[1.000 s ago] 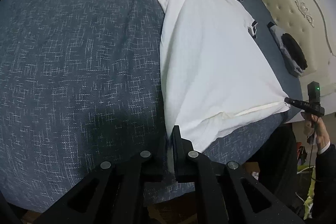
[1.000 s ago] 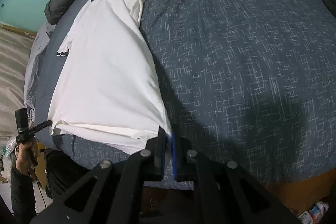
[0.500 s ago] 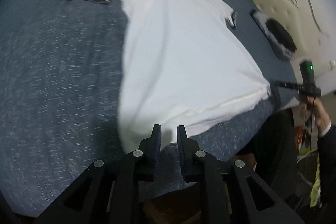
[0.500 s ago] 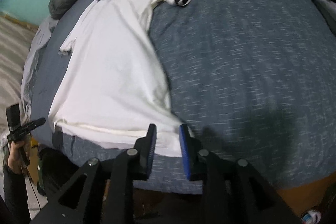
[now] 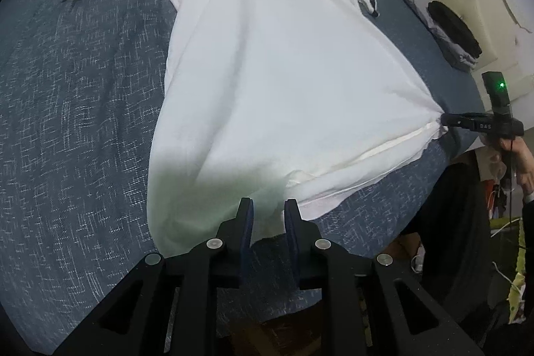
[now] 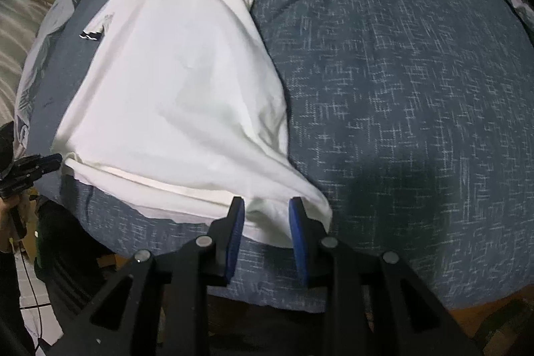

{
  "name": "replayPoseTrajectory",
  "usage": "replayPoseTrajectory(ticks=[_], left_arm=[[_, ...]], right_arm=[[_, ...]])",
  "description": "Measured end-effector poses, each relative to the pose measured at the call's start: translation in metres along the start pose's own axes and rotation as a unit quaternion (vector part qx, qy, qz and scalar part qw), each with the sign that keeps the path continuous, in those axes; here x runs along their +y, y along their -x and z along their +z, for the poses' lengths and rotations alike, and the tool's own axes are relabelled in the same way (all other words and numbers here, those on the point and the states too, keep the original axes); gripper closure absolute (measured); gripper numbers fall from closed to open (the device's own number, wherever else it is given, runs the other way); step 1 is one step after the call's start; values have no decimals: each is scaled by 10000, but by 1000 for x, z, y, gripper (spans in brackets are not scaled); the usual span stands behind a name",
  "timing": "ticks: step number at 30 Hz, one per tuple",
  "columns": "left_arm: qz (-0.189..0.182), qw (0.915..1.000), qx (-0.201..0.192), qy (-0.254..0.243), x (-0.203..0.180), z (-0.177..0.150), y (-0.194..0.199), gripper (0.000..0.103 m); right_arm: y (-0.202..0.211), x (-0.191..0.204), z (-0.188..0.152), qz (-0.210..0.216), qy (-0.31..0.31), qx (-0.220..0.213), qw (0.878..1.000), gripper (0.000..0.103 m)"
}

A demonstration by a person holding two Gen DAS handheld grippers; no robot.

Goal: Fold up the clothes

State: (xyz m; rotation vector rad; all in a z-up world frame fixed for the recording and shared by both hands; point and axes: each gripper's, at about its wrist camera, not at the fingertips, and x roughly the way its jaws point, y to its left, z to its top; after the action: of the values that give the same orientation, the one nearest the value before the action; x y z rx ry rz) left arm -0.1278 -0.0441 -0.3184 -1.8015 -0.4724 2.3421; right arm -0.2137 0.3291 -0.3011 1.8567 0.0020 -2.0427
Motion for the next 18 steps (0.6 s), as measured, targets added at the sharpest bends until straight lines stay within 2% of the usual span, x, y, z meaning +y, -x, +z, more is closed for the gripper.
replayPoseTrajectory(ticks=[12, 13, 14, 16, 18], left_arm=[[76, 10000, 36, -44, 7, 3, -10, 83], [67, 10000, 37, -41, 8, 3, -10, 83], [55, 10000, 34, -38, 8, 3, -10, 85], [33, 10000, 5, -34, 9, 4, -7, 89], [10, 10000, -24, -30, 10, 4, -4, 89]], right_arm=[[-9, -1, -1, -276, 293, 54, 9992, 76], [-9, 1, -1, -320, 355, 34, 9989, 77], [-8, 2, -1, -366, 420, 10, 9984, 86], [-7, 3, -1, -416, 499, -38, 9979, 94], [-3, 3, -1, -387, 482, -87, 9980, 97]])
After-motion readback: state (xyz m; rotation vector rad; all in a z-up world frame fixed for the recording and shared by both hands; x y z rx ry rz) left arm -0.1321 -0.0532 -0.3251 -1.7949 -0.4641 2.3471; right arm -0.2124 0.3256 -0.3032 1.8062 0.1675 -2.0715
